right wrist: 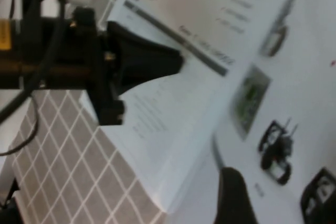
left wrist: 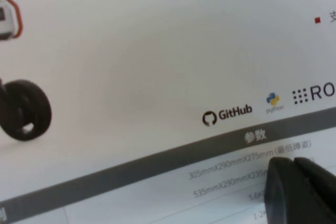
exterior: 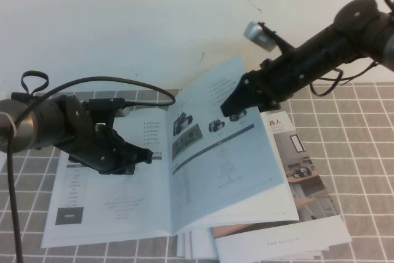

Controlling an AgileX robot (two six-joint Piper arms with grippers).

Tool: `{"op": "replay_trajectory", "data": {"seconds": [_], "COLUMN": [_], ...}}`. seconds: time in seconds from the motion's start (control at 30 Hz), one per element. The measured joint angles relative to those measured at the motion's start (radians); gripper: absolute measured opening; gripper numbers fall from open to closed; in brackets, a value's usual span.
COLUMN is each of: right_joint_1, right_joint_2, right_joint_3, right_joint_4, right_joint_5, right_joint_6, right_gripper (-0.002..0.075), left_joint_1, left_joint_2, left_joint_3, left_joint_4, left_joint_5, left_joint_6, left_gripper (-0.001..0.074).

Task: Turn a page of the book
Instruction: Open the closed book

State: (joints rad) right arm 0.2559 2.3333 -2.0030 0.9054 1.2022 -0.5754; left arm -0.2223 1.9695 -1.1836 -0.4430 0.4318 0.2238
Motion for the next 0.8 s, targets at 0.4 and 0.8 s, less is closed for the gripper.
{"op": "replay_trajectory", "data": {"seconds": [0.4, 0.8], "right_joint_1": [0.089, 0.106], "right_joint_2": [-0.035, -0.064], "right_joint_3": [0.000, -0.001], "right_joint_4": [0.082, 0.096], "right_joint_5": [0.003, 0.006], "right_joint_6": [-0.022, -0.022], "right_gripper": [0.0407, 0.0407], "left_joint_1": [0.000, -0.024], "left_joint_2": [-0.004, -0.215], "left_joint_3": [0.000, 0.009], "left_joint_4": [-0.003, -0.002], "left_joint_5": [0.000, 0.080], "left_joint_6": [0.025, 0.056], "left_gripper": [-0.0004, -0.0004]}}
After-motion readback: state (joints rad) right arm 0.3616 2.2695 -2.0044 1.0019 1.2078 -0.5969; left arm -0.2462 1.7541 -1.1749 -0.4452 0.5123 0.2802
